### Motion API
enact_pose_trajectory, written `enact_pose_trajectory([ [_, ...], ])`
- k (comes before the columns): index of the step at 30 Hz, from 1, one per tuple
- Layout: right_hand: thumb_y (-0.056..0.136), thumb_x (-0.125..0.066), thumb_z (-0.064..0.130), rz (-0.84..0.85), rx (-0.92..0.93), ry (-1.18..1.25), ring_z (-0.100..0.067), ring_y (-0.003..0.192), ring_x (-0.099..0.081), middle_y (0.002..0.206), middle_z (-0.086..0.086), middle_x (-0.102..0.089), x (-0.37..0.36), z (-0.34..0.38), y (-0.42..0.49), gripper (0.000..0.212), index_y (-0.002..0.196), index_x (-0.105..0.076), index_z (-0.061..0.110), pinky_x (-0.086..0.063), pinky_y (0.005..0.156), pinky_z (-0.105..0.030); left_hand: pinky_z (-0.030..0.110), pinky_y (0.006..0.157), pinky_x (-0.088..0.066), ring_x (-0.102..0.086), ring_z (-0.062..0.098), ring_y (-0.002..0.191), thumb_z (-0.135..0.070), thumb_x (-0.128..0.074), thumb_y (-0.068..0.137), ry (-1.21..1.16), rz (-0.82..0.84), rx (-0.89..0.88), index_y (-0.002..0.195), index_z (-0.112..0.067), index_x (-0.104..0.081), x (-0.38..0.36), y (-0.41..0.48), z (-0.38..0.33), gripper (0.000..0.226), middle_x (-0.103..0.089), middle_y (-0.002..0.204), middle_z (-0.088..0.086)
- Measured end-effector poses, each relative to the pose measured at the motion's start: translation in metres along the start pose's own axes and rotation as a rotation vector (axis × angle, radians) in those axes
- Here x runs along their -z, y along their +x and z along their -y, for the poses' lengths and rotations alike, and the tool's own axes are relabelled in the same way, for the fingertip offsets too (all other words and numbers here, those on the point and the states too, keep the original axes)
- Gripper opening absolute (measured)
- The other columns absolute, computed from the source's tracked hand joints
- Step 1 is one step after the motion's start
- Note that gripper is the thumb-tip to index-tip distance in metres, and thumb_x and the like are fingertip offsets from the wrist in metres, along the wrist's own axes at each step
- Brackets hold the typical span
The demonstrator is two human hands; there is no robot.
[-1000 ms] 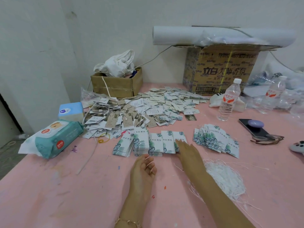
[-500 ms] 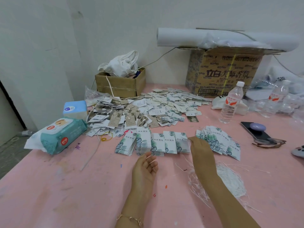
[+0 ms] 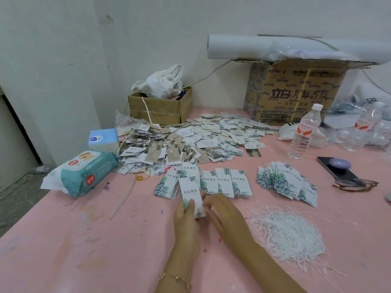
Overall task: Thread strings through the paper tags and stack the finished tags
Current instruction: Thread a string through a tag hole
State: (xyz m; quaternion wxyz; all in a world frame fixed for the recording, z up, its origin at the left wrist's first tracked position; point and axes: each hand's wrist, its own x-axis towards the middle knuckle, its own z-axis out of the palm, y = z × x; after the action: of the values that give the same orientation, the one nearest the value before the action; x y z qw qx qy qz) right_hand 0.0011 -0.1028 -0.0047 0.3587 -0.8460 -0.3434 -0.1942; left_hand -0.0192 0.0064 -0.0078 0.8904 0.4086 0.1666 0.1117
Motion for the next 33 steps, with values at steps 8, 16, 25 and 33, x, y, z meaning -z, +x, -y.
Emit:
enact_pose_trajectory([
  [8, 0.100, -0.043, 0.017, 0.176, -0.203, -0.590, -0.021, 0.149, -0.002, 0.155, 0.001, -0.030, -0.017, -0.042, 0.032, 0.052, 0.149, -0.025, 0.018, 0.010, 0.117, -0.035, 0.032, 0.084, -0.053, -0.069, 0.015, 0.097, -0.007, -0.051, 0.098, 0.082, -0.037, -0.111, 0.121, -0.014, -0.064, 0.006, 0.006, 0.006, 0.027, -0.075, 0.106, 0.002],
  [16, 0.050, -0.090, -0.001, -0.077, -0.100, -0.542, -0.030, 0.091, -0.070, 0.076, -0.002, -0.073, 0.001, -0.021, 0.022, 0.038, 0.082, -0.075, 0.012, -0.056, 0.080, -0.044, 0.045, 0.090, -0.052, -0.061, 0.030, 0.116, 0.008, -0.048, 0.094, 0.021, -0.129, -0.101, 0.136, -0.036, -0.045, 0.004, 0.004, 0.002, 0.061, -0.061, 0.133, 0.005],
  [25, 0.072, -0.081, 0.011, -0.590, -0.119, -0.406, -0.020, 0.057, -0.049, 0.060, 0.000, -0.056, 0.032, -0.013, 0.011, 0.012, 0.083, -0.076, 0.012, -0.042, 0.055, -0.031, 0.030, 0.066, -0.057, -0.072, 0.024, 0.080, -0.018, -0.060, 0.091, 0.189, 0.195, 0.050, 0.111, -0.017, -0.073, -0.003, -0.010, 0.002, 0.025, -0.075, 0.099, 0.016],
  [33, 0.087, -0.061, 0.029, -0.115, 0.041, -0.197, -0.014, 0.095, -0.056, 0.101, 0.002, -0.070, 0.025, -0.008, -0.025, 0.023, 0.095, -0.075, 0.012, -0.040, 0.086, -0.028, 0.038, 0.076, -0.057, -0.070, 0.025, 0.084, -0.014, -0.055, 0.097, 0.422, 0.139, -0.078, 0.110, -0.007, -0.067, 0.001, -0.012, 0.009, 0.018, -0.074, 0.097, 0.015],
])
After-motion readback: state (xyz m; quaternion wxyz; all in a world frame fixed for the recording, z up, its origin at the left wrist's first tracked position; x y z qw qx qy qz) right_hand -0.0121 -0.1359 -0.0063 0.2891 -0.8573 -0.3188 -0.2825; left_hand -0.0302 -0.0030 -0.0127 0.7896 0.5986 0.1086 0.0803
